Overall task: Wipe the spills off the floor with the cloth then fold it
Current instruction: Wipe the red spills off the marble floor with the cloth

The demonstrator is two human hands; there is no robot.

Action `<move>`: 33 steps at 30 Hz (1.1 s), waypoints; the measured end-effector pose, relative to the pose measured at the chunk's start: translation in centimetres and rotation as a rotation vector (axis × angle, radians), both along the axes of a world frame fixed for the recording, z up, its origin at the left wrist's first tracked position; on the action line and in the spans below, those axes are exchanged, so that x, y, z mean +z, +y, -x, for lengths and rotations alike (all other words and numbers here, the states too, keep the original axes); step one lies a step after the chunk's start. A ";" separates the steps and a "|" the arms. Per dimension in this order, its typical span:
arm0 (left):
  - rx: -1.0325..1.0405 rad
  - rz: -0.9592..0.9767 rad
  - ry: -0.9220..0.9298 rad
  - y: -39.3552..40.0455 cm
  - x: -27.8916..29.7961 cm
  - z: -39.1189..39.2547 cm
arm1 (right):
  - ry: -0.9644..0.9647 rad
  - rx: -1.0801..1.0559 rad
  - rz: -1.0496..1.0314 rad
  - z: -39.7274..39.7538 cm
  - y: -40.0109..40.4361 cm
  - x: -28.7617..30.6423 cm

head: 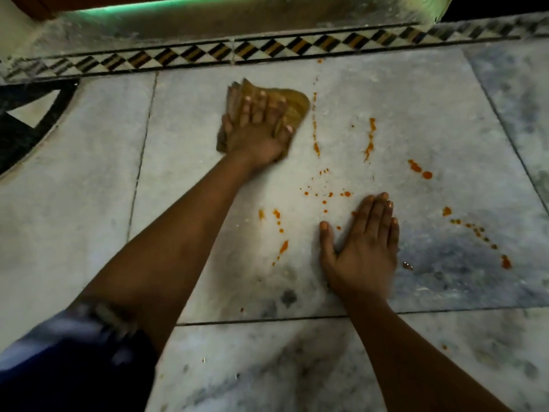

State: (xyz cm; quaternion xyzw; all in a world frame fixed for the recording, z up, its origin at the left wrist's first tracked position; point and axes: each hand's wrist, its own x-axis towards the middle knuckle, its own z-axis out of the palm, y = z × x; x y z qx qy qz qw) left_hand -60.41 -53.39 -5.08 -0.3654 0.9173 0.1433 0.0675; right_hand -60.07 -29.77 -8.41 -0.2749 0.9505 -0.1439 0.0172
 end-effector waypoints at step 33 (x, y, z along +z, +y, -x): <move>0.048 -0.019 -0.072 15.2 0.5 -12.2 | -0.028 0.027 -0.047 -0.1 0.2 0.4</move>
